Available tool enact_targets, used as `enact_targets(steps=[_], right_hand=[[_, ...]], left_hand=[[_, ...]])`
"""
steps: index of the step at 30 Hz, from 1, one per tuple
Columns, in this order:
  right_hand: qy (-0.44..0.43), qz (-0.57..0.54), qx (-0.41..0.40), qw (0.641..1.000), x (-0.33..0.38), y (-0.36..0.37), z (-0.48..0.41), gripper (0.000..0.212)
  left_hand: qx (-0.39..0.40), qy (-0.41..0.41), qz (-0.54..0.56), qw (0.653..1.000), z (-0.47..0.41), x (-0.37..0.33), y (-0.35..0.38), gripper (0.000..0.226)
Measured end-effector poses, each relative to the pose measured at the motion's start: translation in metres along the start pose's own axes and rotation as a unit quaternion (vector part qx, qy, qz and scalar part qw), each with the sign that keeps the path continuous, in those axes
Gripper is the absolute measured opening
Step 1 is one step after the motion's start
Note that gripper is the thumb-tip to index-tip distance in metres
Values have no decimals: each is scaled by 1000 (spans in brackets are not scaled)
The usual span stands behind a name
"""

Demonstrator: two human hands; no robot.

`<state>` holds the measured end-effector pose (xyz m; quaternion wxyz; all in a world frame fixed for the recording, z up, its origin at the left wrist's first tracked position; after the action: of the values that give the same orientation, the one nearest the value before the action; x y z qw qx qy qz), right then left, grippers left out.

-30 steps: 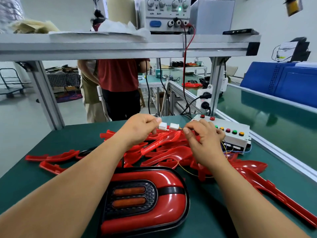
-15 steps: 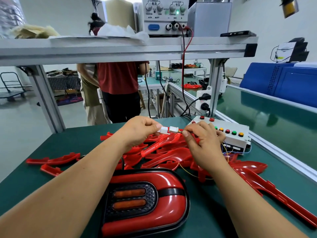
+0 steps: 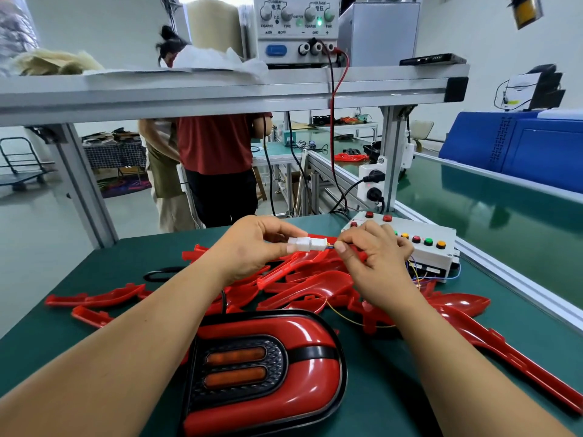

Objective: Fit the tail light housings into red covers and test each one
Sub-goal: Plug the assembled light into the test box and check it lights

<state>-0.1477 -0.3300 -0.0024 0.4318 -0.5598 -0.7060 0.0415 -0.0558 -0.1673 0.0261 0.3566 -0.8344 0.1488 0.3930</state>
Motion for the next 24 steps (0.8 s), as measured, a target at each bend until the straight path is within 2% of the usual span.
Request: enact_targets(steps=[11, 17, 24], right_hand=[[-19, 58, -15, 998, 4, 1, 1, 15], [-8, 35, -3, 999, 3, 2, 1, 17], [6, -19, 37, 999, 7, 6, 4, 14]], left_hand=[[15, 34, -172, 984, 0, -2, -2, 23], [6, 41, -128, 991, 4, 0, -2, 20], [-12, 98, -187, 977, 4, -9, 2, 21]])
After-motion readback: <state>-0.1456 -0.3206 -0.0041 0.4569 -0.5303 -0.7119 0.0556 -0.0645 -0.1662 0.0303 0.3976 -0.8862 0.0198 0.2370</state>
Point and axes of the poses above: each hand's wrist, its own z-axis away from the middle knuckle, its own y-axis out of the palm, x = y × z, the point moved 7 cm from there along -z, towards the middle knuckle, and after that the axes turned 11 degrees about y, right-handed, at the moved point
